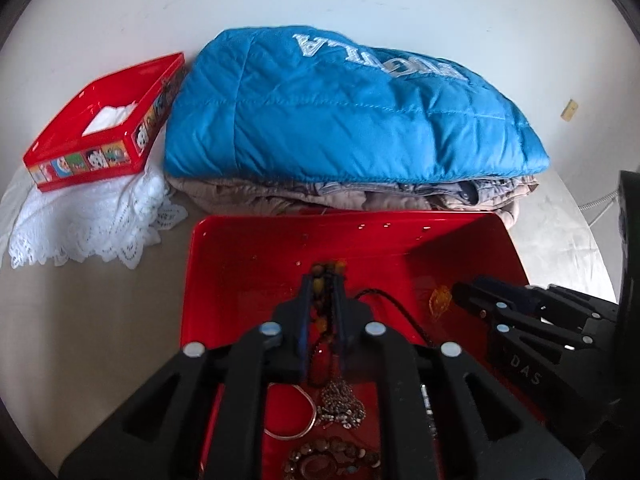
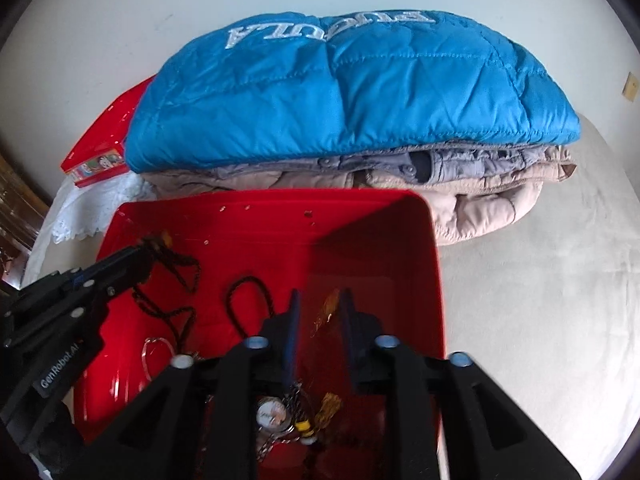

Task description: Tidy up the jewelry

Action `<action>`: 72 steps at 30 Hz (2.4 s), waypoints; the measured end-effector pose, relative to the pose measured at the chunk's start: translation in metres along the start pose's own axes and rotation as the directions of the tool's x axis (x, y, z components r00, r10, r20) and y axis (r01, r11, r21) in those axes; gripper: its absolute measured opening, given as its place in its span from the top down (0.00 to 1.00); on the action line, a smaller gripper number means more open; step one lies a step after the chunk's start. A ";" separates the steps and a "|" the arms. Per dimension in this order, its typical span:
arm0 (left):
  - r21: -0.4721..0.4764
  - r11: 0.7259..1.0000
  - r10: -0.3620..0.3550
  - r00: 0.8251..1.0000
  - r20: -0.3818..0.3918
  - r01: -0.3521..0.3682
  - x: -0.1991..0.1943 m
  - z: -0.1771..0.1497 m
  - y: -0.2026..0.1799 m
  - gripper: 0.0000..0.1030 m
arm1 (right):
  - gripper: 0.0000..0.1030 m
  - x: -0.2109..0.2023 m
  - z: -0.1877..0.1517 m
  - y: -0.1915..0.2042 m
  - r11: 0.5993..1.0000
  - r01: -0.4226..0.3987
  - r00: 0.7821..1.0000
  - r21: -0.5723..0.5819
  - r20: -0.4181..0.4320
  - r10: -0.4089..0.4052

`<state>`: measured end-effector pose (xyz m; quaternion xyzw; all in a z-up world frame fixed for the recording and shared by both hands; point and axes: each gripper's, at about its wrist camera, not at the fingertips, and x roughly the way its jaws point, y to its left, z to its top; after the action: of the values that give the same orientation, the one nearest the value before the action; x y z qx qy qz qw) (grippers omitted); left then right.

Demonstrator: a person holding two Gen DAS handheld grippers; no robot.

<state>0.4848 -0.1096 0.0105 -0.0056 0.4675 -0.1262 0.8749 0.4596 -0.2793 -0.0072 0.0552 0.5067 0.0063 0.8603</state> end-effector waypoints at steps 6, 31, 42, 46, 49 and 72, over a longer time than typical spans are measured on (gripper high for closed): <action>-0.025 1.000 0.013 1.000 0.015 -0.013 -0.011 0.000 0.010 0.66 | 0.68 -0.009 -0.001 -0.011 0.999 -0.029 0.999 0.031 0.047 0.028; -0.012 0.994 0.109 0.976 0.189 -0.108 -0.170 -0.106 -0.001 0.03 | 0.04 -0.161 -0.090 -0.001 0.999 -0.020 0.971 -0.026 0.236 0.026; -0.044 0.993 0.113 0.991 0.078 -0.110 -0.130 -0.114 0.013 0.03 | 0.04 -0.147 -0.101 -0.006 0.999 -0.049 0.988 -0.023 0.145 0.052; -0.050 0.993 0.114 0.991 0.076 -0.110 -0.117 -0.114 0.022 0.03 | 0.04 -0.131 -0.104 -0.006 0.998 -0.045 0.992 -0.035 0.114 0.049; -0.045 0.993 0.114 0.990 0.080 -0.110 -0.112 -0.112 0.024 0.03 | 0.04 -0.123 -0.106 0.000 0.998 -0.034 0.994 -0.054 0.103 0.040; -0.031 0.991 0.130 0.986 0.106 -0.128 -0.110 -0.112 0.025 0.03 | 0.04 -0.106 -0.110 0.004 0.998 -0.041 0.996 -0.055 0.077 0.045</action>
<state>0.3394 -0.0486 0.0343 0.0076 0.4204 -0.0633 0.9051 0.3126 -0.2726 0.0328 0.0432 0.4708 0.0364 0.8804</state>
